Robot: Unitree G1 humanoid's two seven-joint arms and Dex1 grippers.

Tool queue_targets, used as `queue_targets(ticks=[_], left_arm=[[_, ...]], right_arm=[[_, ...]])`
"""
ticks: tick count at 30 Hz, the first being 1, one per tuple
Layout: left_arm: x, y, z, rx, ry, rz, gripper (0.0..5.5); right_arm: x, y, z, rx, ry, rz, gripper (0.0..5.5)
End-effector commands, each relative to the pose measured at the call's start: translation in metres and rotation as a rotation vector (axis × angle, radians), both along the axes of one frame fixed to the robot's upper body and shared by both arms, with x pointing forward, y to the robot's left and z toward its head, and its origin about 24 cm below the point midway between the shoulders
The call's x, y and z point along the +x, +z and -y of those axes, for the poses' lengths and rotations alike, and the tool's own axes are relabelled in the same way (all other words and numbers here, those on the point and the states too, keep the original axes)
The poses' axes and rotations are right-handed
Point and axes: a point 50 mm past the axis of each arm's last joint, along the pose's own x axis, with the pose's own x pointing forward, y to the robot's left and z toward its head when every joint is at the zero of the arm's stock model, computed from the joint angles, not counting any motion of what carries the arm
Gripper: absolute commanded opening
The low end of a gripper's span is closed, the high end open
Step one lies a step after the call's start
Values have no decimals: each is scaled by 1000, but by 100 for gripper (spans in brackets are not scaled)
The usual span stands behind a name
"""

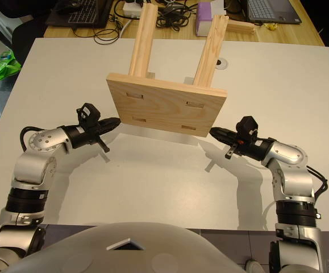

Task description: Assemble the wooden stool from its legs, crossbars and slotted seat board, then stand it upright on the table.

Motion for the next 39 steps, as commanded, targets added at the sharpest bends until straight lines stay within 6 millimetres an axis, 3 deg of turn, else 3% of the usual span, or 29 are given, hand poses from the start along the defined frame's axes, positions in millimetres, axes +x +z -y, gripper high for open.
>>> queue_targets(ticks=[1,10,16,39], left_arm=[[-2,23,18,-103,-95,64,0],[-1,61,23,-153,-120,154,0],[-2,62,23,-165,-118,144,0],[1,81,21,-203,-130,198,0]], right_arm=[[-1,22,-17,63,82,62,1],[-5,35,-24,97,92,79,1],[-7,54,-29,138,105,111,1],[-4,84,-35,200,119,174,1]])
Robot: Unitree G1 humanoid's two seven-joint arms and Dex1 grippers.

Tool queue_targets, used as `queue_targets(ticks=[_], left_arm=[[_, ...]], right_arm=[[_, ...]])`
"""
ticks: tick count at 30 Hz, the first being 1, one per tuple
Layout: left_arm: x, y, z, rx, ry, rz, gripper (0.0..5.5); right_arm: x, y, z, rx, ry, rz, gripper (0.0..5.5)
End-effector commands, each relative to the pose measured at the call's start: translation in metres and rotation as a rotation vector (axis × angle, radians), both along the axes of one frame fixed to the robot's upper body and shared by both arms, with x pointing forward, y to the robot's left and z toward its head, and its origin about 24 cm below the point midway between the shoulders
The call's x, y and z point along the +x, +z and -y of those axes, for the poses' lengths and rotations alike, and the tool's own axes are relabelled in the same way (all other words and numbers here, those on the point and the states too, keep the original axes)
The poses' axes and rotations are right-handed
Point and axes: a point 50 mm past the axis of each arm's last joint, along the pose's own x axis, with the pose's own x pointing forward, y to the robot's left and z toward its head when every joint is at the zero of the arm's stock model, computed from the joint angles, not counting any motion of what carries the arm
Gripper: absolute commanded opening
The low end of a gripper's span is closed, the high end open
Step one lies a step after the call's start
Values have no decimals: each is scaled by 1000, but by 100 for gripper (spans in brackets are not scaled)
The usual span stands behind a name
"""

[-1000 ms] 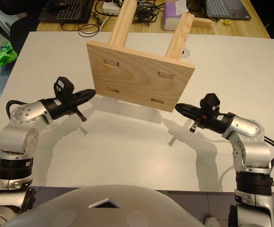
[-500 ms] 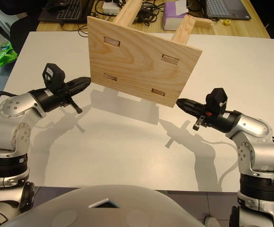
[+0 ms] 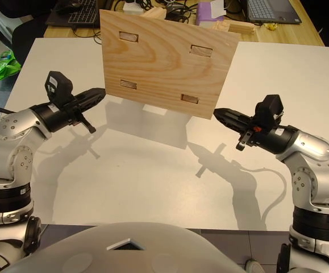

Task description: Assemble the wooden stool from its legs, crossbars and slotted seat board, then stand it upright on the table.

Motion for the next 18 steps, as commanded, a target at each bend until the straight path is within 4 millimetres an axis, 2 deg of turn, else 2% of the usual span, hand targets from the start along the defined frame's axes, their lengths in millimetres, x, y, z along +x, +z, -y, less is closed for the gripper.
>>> queue_targets(ticks=[1,11,18], left_arm=[[-6,18,30,-99,-198,54,0],[-5,33,31,-138,-204,98,0],[-5,53,35,-184,-214,153,0]], right_arm=[[3,19,-23,69,121,86,1],[4,25,-22,104,120,93,1],[5,31,-21,143,121,93,1]])
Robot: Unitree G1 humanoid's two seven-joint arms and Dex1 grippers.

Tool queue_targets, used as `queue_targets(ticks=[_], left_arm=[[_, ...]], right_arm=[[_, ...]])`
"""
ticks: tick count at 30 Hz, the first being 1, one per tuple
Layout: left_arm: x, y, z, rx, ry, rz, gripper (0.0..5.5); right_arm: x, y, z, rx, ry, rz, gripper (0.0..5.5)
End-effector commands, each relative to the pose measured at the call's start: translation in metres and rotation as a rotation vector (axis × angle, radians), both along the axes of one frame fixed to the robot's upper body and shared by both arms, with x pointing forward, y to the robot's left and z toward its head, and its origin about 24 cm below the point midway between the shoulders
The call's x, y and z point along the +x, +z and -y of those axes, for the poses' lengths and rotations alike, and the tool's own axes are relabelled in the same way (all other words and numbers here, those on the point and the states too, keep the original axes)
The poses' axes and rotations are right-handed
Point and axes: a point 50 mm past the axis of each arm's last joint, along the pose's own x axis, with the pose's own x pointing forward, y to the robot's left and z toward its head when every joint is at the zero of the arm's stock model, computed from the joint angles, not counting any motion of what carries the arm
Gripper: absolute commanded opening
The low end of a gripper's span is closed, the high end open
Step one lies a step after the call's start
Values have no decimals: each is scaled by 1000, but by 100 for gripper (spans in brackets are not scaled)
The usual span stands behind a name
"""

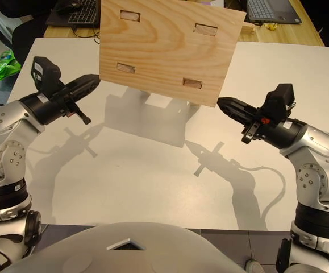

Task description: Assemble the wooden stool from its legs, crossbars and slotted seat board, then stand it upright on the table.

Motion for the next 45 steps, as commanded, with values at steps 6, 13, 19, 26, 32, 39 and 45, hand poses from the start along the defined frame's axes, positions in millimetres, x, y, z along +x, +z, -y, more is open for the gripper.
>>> queue_targets(ticks=[6,13,19,26,32,39,45], left_arm=[[-7,28,35,-108,-232,84,0],[-7,28,35,-108,-231,76,0],[-6,30,35,-110,-235,81,0],[-5,31,35,-117,-230,82,0],[-3,25,34,-113,-216,59,0],[7,22,32,-105,-188,46,0],[22,22,39,-98,-186,65,0]], right_arm=[[1,20,-23,96,123,76,1],[2,26,-22,128,115,86,1],[2,29,-22,156,106,94,1],[2,26,-21,160,92,82,1],[5,21,-19,177,54,63,1],[10,14,-14,199,17,41,1],[16,15,-15,206,1,59,1]])
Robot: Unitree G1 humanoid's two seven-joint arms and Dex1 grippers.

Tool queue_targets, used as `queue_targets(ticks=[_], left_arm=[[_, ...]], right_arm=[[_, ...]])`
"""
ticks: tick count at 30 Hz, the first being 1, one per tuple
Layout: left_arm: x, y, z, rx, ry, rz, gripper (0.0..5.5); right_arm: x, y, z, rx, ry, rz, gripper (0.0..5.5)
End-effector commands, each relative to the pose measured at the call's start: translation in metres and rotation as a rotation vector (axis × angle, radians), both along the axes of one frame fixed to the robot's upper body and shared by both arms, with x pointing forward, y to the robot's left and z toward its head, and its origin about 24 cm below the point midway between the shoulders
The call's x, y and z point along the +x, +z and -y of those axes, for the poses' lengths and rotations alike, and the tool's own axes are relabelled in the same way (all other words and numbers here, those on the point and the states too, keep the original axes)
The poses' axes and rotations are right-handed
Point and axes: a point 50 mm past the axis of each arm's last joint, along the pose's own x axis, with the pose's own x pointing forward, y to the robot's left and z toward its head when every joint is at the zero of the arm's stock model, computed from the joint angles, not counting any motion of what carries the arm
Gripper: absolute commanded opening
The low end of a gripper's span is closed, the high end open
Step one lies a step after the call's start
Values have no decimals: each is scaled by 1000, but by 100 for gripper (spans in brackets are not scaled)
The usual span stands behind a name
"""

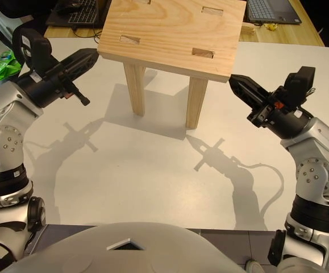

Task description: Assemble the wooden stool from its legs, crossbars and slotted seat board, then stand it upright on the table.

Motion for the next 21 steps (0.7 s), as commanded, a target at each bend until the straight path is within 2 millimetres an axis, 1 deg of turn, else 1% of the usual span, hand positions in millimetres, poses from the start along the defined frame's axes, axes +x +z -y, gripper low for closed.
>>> queue_targets(ticks=[1,3,4,5,6,11,13,17,21], left_arm=[[2,3,33,-30,-171,17,0],[2,3,35,-39,-171,22,0],[3,3,35,-42,-169,23,0],[3,4,35,-45,-165,24,21],[3,4,33,-47,-161,25,27],[6,6,18,-32,-90,31,87],[6,3,8,-10,-61,24,93],[4,-5,-9,22,-6,6,93],[4,-9,-19,33,31,9,93]], right_arm=[[6,5,-18,11,88,28,1],[9,5,-16,6,62,36,1],[10,5,-14,1,49,38,21],[11,5,-13,-1,40,39,38],[11,6,-12,-2,34,39,48],[13,7,-2,-13,-13,50,129],[11,7,3,-20,-33,50,166],[6,2,11,-34,-54,35,166],[4,-1,21,-35,-90,30,166]])
